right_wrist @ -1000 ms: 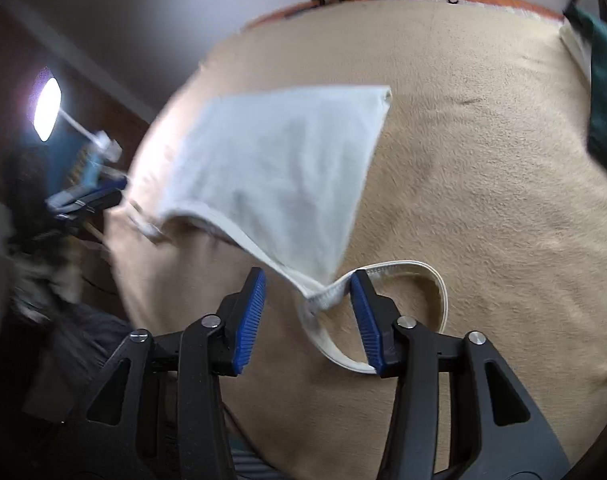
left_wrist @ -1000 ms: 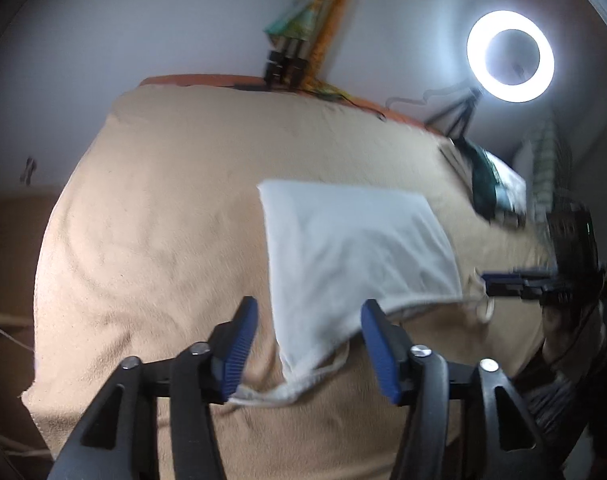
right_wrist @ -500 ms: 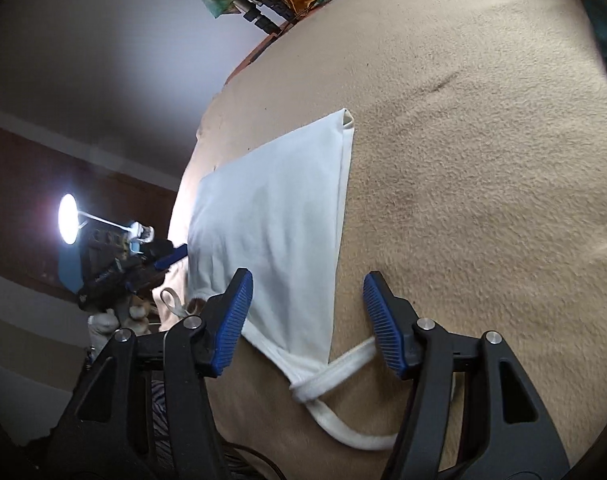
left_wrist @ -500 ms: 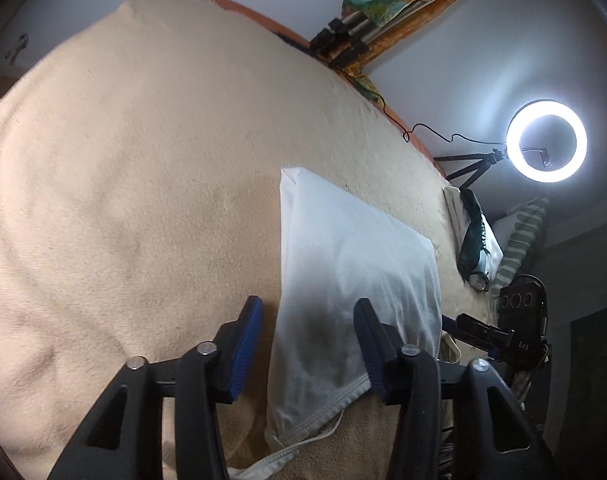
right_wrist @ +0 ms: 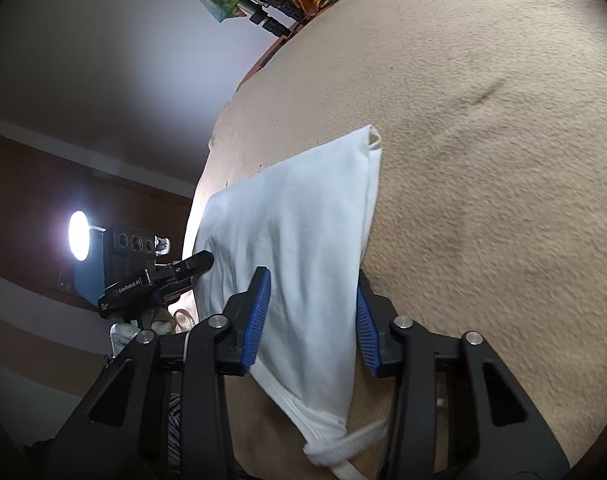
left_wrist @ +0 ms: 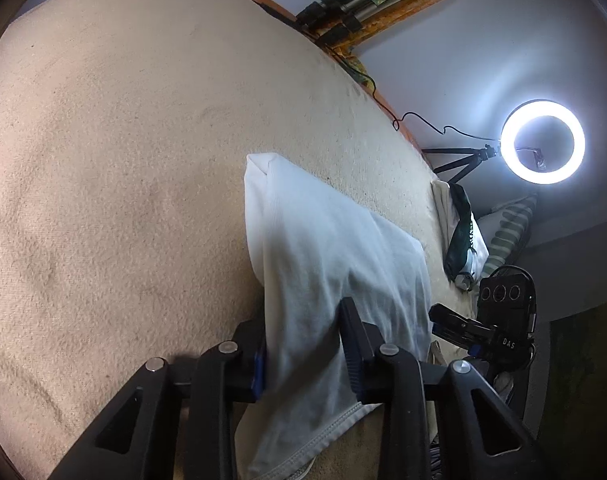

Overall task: Fold small clothes
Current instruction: 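Lift the folded top with both tools and carry it to the clothes stack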

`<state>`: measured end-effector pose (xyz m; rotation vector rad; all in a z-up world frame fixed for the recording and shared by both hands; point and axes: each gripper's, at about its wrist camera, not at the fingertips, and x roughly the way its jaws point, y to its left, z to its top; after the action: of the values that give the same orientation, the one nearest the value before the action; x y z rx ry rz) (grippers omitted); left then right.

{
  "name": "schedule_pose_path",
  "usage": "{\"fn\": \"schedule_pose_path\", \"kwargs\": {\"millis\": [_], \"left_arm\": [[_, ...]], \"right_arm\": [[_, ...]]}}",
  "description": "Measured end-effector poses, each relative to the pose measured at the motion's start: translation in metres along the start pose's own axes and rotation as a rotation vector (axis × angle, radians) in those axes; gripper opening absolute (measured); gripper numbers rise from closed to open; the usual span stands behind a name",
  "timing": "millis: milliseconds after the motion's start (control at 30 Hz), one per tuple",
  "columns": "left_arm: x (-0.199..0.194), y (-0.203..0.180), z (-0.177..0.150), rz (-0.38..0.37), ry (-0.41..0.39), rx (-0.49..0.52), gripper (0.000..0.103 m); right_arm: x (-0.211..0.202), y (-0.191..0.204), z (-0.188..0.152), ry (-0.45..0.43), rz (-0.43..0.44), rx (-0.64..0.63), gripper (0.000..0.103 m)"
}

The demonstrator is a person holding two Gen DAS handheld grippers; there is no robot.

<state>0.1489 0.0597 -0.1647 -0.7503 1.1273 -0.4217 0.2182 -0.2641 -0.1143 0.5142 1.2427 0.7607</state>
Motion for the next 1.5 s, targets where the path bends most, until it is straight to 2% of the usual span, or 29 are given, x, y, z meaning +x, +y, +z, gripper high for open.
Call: {"fn": "schedule_pose_path", "kwargs": {"millis": [33,100,267,500,767,933,1233,1500], "left_arm": [[0.001,-0.002,0.0,0.01,-0.003,0.007,0.023],[0.002,-0.006,0.0,0.027,-0.008,0.025,0.02],[-0.002,-0.024,-0.005,0.081,-0.041,0.121,0.012],[-0.011,-0.061,-0.013,0.088,-0.089,0.235,0.01],[-0.01,-0.082,-0.01,0.035,-0.104,0.226,0.01],[0.003,-0.109,-0.006,0.028,-0.102,0.272,0.01],[0.053,-0.178,0.005,-0.016,-0.093,0.363,0.01],[0.119,-0.252,0.013,-0.087,-0.081,0.432,0.01]], "right_arm": [[0.002,0.002,0.001,0.002,-0.006,-0.005,0.034],[0.004,0.006,0.001,0.006,-0.018,-0.022,0.02],[-0.001,0.023,0.001,-0.011,-0.067,-0.088,0.011],[-0.025,0.048,-0.004,-0.07,-0.113,-0.165,0.01],[-0.056,0.05,-0.007,-0.127,-0.147,-0.18,0.009],[-0.085,0.051,-0.005,-0.164,-0.18,-0.211,0.009],[-0.159,0.027,0.004,-0.241,-0.258,-0.232,0.009],[-0.24,-0.011,0.021,-0.319,-0.369,-0.224,0.009]]}}
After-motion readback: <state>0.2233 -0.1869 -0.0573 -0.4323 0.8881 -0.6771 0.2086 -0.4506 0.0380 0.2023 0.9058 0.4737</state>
